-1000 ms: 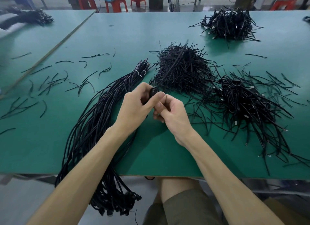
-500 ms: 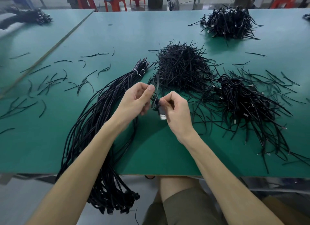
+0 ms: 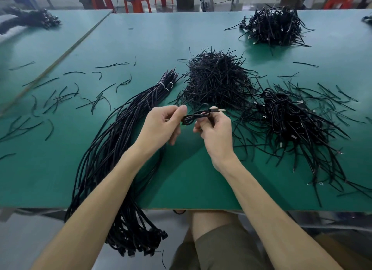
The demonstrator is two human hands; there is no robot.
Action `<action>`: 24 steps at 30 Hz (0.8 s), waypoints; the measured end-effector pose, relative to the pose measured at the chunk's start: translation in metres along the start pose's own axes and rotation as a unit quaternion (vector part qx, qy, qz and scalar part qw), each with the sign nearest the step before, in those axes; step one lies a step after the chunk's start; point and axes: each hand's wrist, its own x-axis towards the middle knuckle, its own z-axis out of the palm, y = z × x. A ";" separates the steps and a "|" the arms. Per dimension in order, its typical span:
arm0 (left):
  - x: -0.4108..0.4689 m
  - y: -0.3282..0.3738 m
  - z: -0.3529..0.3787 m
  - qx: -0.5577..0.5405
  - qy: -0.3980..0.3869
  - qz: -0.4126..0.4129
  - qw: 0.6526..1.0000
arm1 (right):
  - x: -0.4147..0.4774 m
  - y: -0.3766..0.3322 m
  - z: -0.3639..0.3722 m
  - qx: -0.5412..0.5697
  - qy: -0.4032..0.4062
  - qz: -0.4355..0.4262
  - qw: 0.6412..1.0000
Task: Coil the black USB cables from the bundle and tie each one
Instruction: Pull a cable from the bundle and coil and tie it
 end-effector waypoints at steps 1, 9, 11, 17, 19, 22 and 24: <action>-0.002 0.002 0.001 0.017 -0.009 0.005 1.000 | 0.000 0.000 -0.001 0.014 0.004 0.002 1.000; -0.004 0.008 -0.002 -0.052 -0.163 -0.030 0.985 | -0.002 -0.007 -0.001 0.101 -0.041 0.037 0.993; -0.005 0.009 -0.003 -0.068 -0.182 -0.020 0.981 | -0.003 -0.009 -0.001 0.126 -0.060 0.053 0.989; -0.006 0.004 0.010 0.020 -0.062 0.053 0.996 | -0.002 -0.007 -0.001 0.090 -0.069 0.078 0.991; -0.007 0.003 0.014 0.073 -0.015 0.084 0.994 | -0.002 -0.007 -0.001 0.066 -0.071 0.072 0.993; -0.007 0.004 0.013 0.094 0.057 0.112 0.988 | -0.001 -0.007 -0.003 0.037 -0.096 0.075 0.992; -0.005 0.004 0.008 0.113 0.087 0.135 0.981 | -0.003 -0.008 -0.001 -0.008 -0.129 0.062 0.990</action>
